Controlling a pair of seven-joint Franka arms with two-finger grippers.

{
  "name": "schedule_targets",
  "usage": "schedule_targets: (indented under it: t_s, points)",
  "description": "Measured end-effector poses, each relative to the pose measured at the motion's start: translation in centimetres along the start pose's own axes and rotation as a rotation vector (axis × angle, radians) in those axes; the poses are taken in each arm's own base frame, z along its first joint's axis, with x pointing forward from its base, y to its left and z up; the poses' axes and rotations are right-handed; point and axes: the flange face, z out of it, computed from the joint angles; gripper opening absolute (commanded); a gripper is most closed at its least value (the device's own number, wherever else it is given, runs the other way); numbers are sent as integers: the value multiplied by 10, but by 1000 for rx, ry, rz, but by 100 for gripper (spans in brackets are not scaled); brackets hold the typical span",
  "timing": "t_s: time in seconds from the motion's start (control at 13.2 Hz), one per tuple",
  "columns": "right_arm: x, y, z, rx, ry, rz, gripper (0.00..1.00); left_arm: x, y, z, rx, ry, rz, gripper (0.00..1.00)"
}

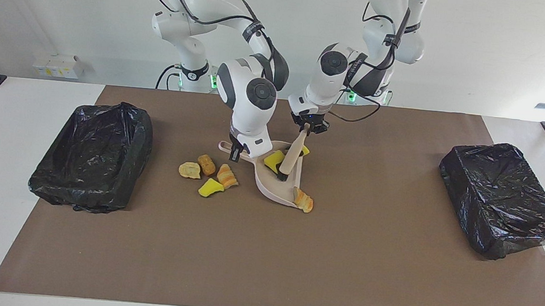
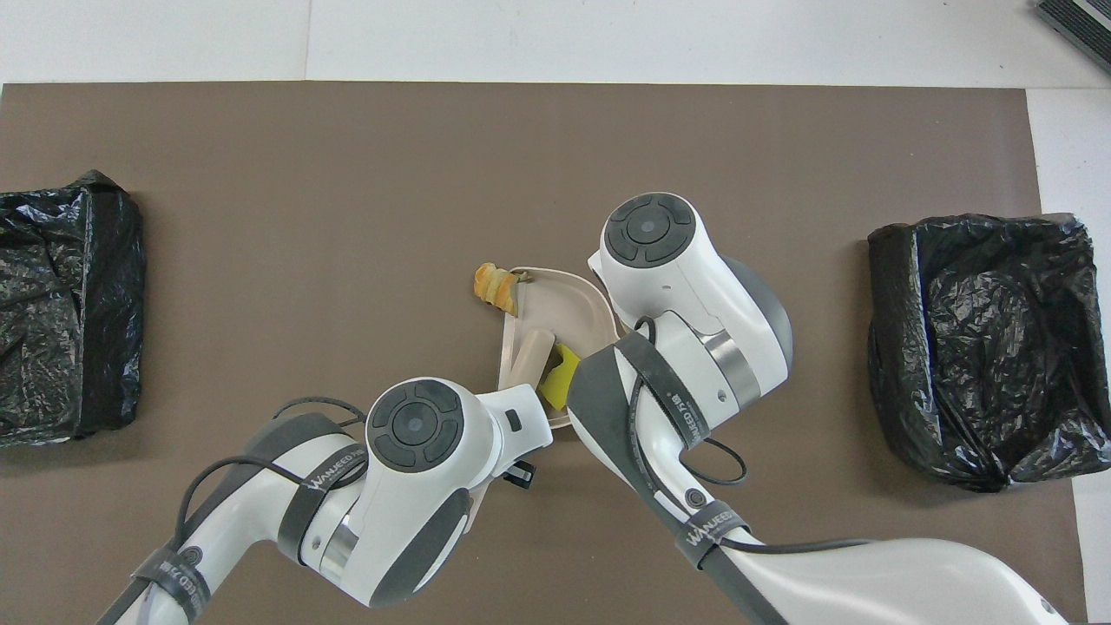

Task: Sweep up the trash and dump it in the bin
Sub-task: 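Sweep the sponges and crusts into the dustpan with the left gripper's brush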

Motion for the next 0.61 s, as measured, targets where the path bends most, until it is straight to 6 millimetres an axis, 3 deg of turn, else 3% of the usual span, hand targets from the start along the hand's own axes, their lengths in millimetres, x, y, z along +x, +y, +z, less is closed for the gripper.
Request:
schedule_targets:
  t_s: [0.15,0.3,0.45,0.61]
  points:
    - [0,0,0,0,0,19,0,8,-21,-20,1,-12,-39,0]
    - [0,0,0,-2,2,32,0,21,-63,-38,17,5,-92,0]
    - [0,0,0,-3,3,44,0,32,-109,-44,27,34,-109,0]
    - [0,0,0,-2,2,52,0,44,-145,-37,28,66,-121,0]
